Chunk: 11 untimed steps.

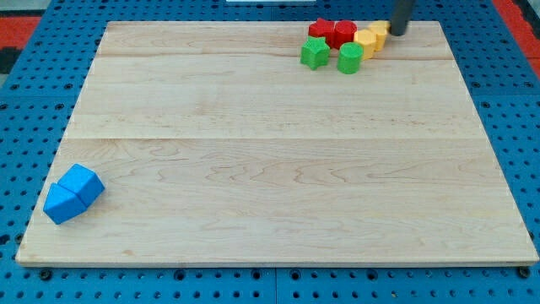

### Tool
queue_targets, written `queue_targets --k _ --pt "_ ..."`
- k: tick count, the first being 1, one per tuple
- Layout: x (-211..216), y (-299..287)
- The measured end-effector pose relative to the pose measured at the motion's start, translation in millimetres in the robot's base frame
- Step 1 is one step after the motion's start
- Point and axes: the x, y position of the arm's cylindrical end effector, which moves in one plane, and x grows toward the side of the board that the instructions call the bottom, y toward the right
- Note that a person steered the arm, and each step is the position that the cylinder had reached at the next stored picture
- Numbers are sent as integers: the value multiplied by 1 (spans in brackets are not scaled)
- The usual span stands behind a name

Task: Place the red star to the left side of the green star

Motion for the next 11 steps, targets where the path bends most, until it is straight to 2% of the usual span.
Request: queue_targets --k 1,2,3,4,5,6,7,8,9,10,11 --pt "12 -52" --pt "-2 -33" --pt "-28 -42" --pt "-27 -116" --pt "-14 -152" --pt "-23 -149" --pt "-21 -187" --pt "-21 -200" --pt "10 -179" --pt "20 -164" --pt "-3 -194"
